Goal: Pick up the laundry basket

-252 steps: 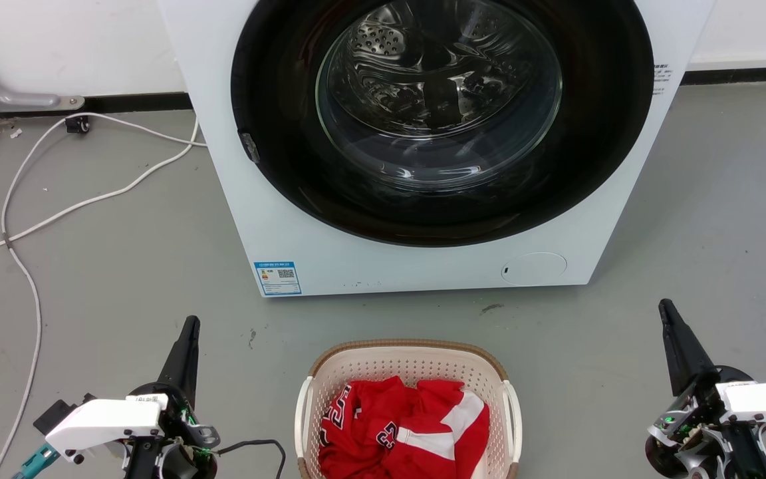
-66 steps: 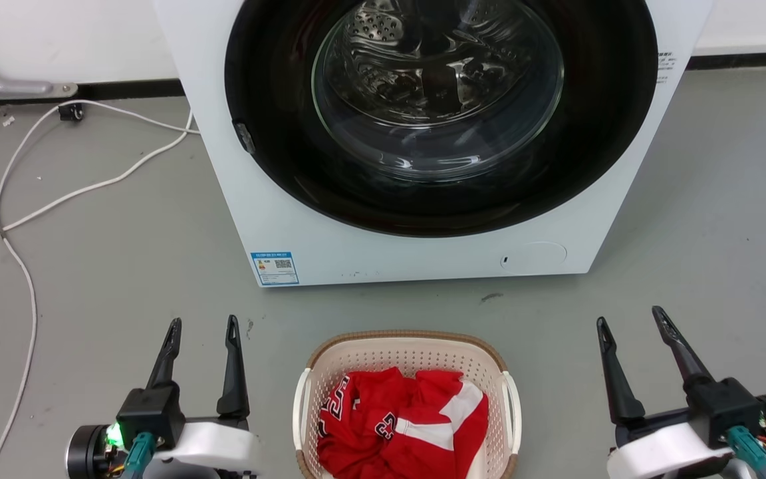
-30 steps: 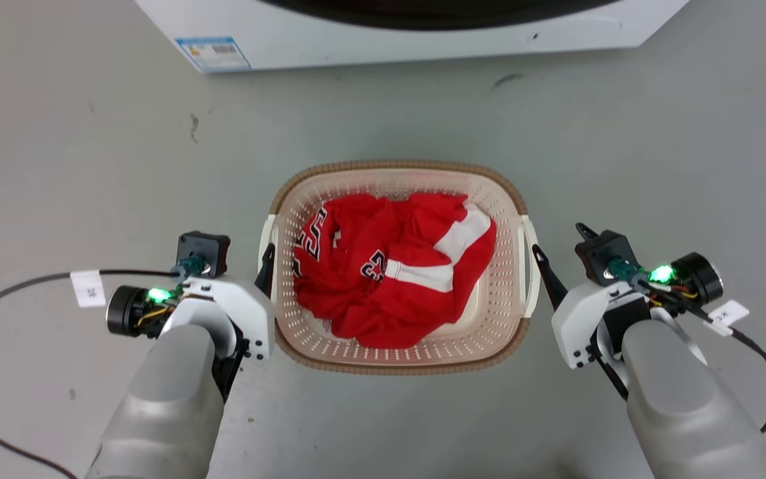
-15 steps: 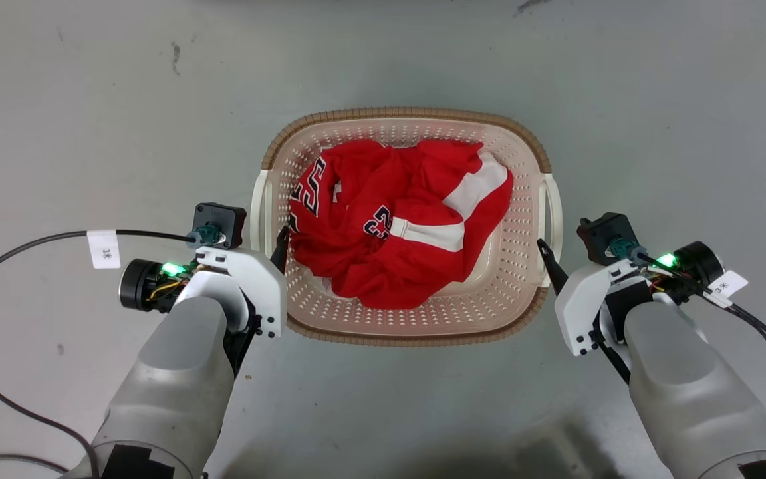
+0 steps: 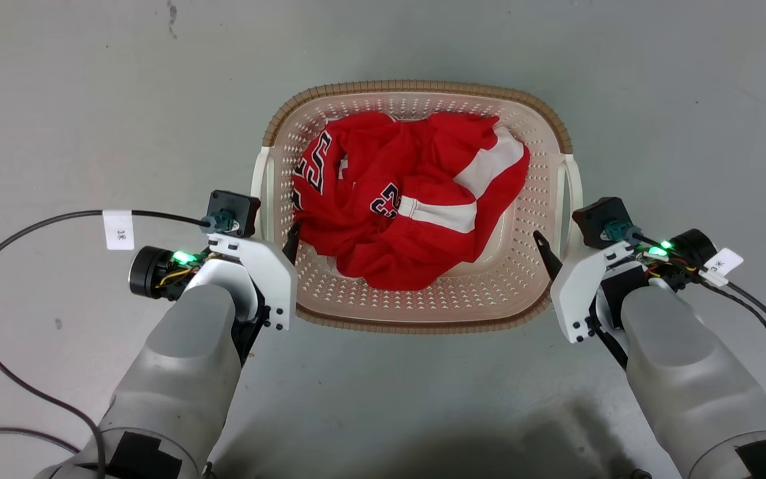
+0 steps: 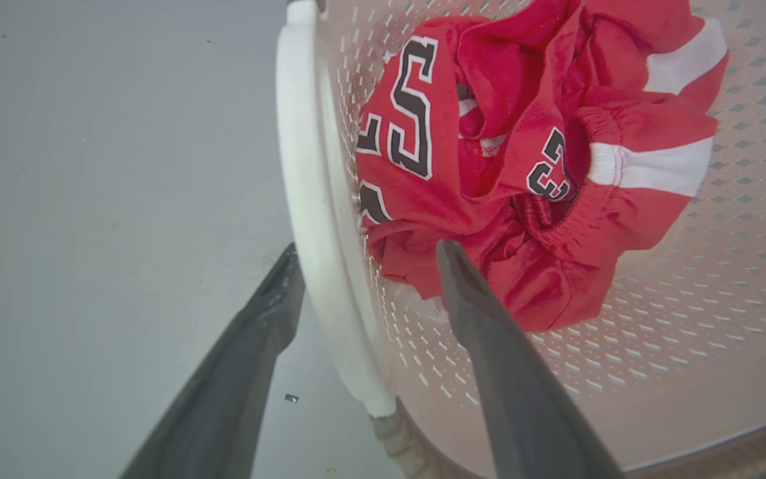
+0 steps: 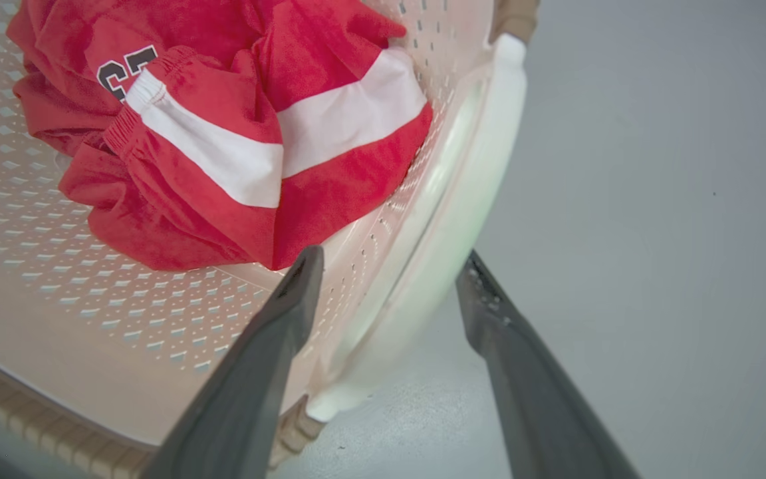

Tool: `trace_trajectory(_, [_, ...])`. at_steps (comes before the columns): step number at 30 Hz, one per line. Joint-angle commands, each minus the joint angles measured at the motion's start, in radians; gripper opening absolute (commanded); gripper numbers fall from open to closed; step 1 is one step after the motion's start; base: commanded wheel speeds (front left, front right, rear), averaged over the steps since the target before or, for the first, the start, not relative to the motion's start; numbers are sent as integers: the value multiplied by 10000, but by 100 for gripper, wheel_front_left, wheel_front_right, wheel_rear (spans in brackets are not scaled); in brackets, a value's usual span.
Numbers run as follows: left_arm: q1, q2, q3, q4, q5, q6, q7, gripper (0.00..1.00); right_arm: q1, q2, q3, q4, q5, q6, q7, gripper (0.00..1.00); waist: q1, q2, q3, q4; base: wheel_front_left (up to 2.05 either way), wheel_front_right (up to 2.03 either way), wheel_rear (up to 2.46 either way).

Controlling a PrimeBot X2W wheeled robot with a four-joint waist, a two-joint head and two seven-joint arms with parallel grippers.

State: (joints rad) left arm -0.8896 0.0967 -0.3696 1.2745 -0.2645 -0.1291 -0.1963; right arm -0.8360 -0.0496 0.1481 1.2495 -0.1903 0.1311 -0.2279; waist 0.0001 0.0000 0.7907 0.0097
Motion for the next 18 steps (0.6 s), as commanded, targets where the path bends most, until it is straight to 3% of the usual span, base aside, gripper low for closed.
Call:
trace_trajectory(1, [-184, 33, -82, 23, -110, -13, 45, 100, -153, -13, 19, 32, 63, -7, 37, 100, -1, 0, 66, 22, 0, 0, 0])
trace_trajectory(2, [-200, 32, -149, 27, -152, -13, 49, 100, -176, -13, 40, 59, 111, -7, 84, 100, -1, 0, 93, 36, 0, 0, 0])
trace_trajectory(3, [-226, 49, -240, 31, -171, -13, 44, 99, -213, -13, 57, 58, 148, -7, 87, 86, -1, 0, 114, 44, 0, 0, 0])
trace_trajectory(4, [-248, 75, -308, 35, -211, -13, 21, 41, -261, -14, 51, 50, 155, -7, 66, 11, -1, 0, 131, 46, 0, 0, 0])
trace_trajectory(5, [-257, 72, -363, 40, -236, -13, 4, 0, -279, -14, 72, 65, 152, -7, 108, 0, -1, 0, 142, 51, 0, 0, 0])
trace_trajectory(18, [-158, 35, -1164, 69, -868, -1, 225, 0, -142, -13, 436, 211, 478, -5, 356, 0, -1, 0, -139, 79, 0, 0, 0])
